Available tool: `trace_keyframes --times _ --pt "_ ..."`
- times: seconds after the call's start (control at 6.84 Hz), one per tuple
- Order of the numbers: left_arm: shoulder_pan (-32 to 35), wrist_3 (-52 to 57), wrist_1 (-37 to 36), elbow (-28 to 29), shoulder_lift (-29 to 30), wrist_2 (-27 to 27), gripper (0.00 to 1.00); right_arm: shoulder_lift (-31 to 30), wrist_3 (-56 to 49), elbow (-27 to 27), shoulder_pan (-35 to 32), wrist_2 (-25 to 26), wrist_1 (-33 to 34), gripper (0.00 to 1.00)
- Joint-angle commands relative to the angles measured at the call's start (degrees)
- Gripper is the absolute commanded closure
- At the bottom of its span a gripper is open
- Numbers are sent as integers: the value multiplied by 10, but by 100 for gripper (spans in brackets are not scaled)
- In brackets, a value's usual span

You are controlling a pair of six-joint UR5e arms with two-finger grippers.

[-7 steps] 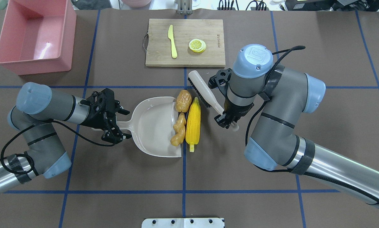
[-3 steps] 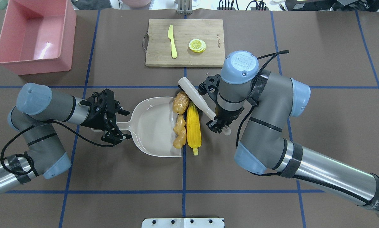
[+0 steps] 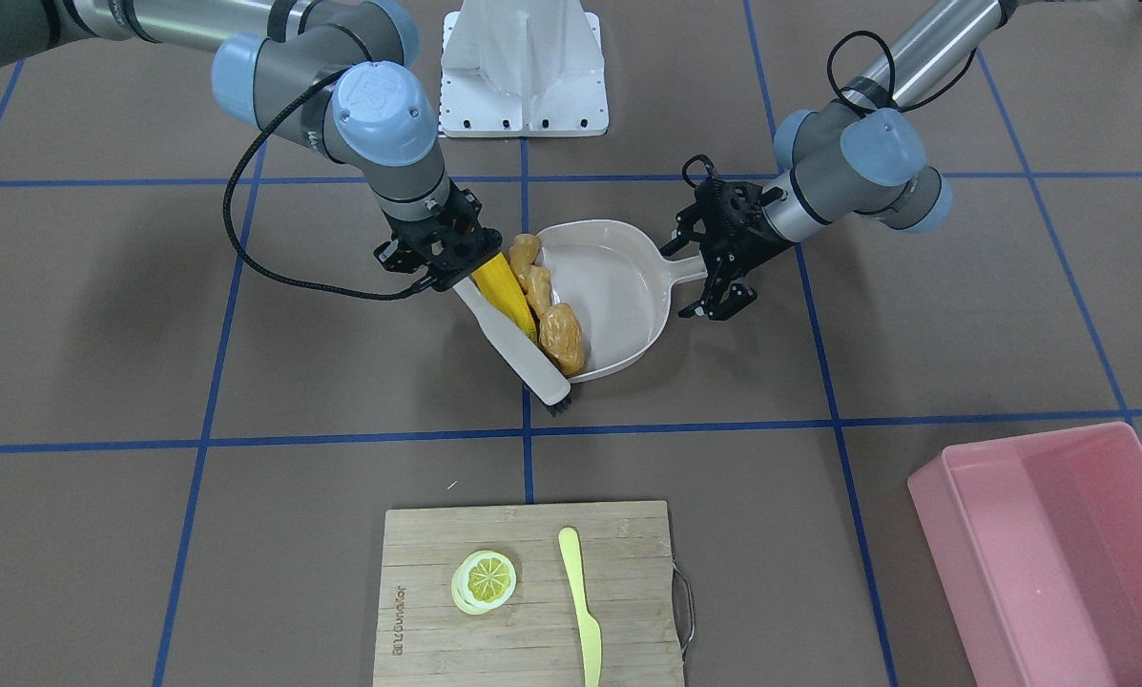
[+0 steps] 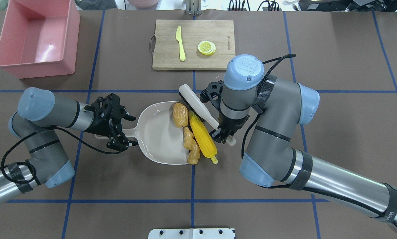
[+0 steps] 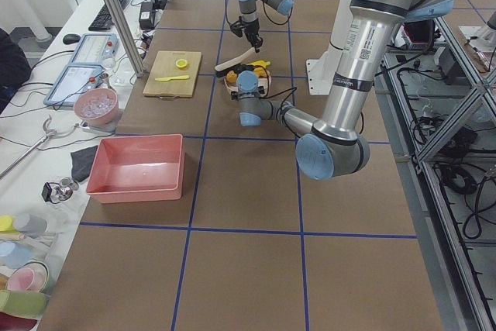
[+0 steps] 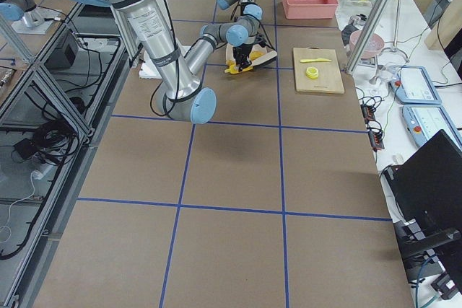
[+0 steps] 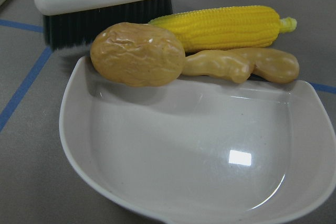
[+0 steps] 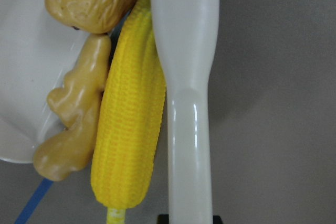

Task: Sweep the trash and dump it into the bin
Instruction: 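Raise the brush and reposition it behind the corn with the right gripper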

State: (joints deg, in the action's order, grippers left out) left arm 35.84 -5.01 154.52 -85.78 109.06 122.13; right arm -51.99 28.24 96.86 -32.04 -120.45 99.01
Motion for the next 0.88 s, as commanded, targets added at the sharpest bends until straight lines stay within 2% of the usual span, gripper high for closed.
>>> trace_keyframes --times 0.0,0.29,0.44,0.58,0.73 --pt "-2 0 0 0 0 -3 2 -5 -33 1 -5 -2 4 100" --pt "-2 0 0 0 1 -3 2 -16 -75 2 -50 -21 25 100" --pt "-2 0 0 0 1 -3 2 -15 -68 24 -58 -26 70 100" --pt "-2 0 0 0 1 -3 2 -16 -33 52 -59 -26 114 100" --pt "-3 0 0 0 1 -3 2 -32 33 73 -59 -46 123 100"
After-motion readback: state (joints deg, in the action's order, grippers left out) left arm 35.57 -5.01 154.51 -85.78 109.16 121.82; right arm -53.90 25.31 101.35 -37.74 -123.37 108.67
